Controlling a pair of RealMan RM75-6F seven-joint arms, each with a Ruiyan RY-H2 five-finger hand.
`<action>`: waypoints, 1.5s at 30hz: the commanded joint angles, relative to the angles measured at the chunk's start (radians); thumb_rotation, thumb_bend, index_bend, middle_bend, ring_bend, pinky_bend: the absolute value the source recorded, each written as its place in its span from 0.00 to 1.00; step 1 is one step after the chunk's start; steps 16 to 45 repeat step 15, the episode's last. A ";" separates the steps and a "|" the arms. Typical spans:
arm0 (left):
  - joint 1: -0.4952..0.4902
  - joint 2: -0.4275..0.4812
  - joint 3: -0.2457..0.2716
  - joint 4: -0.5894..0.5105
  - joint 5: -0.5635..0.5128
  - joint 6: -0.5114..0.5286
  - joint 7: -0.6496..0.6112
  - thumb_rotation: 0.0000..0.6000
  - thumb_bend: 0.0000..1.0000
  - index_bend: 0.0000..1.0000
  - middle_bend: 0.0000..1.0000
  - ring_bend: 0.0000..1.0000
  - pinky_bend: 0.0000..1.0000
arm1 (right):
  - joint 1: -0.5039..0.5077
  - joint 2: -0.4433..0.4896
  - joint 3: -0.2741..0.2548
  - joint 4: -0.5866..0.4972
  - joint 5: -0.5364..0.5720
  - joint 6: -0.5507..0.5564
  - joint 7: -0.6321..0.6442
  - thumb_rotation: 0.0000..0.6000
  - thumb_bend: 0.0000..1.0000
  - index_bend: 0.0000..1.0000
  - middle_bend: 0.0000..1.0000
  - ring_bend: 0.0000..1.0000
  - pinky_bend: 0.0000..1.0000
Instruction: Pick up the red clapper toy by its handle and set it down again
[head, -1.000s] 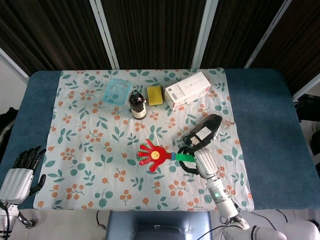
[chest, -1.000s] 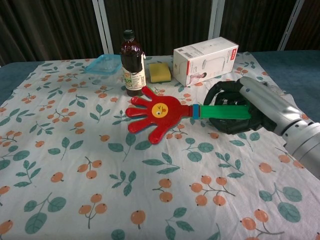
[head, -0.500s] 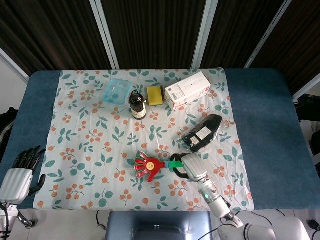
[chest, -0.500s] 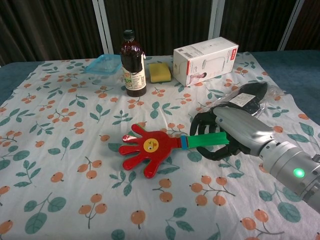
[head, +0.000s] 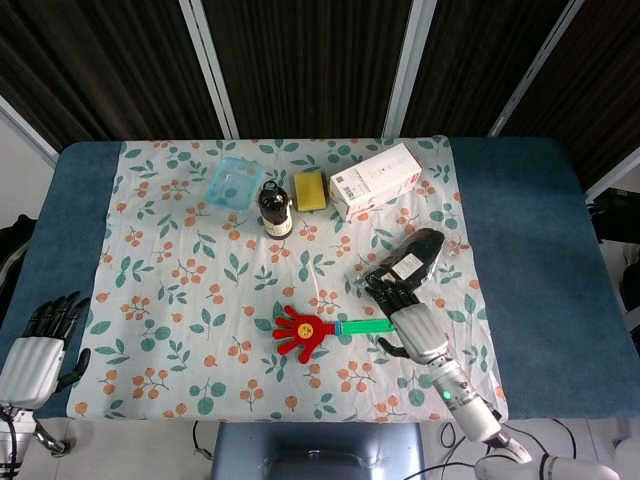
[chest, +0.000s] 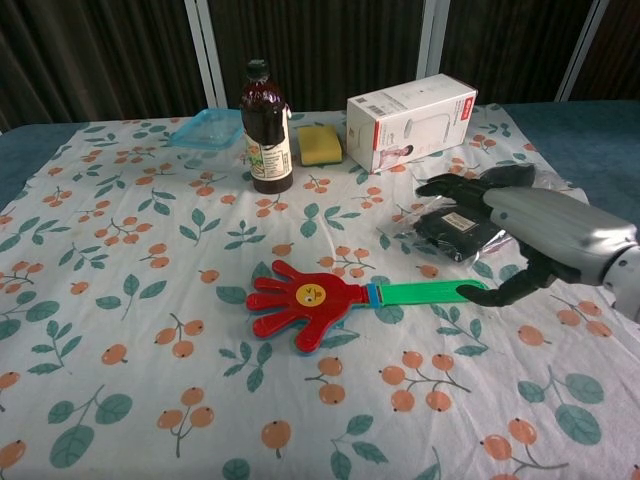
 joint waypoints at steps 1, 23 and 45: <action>0.002 -0.001 -0.001 0.002 0.003 0.005 0.000 1.00 0.45 0.00 0.00 0.00 0.10 | -0.067 0.112 -0.042 -0.094 -0.032 0.093 -0.075 1.00 0.36 0.00 0.02 0.00 0.06; 0.019 -0.038 0.005 0.035 0.071 0.078 0.033 1.00 0.45 0.00 0.00 0.00 0.07 | -0.327 0.341 -0.104 -0.109 -0.059 0.399 0.018 1.00 0.35 0.00 0.00 0.00 0.00; 0.019 -0.038 0.005 0.035 0.071 0.078 0.033 1.00 0.45 0.00 0.00 0.00 0.07 | -0.327 0.341 -0.104 -0.109 -0.059 0.399 0.018 1.00 0.35 0.00 0.00 0.00 0.00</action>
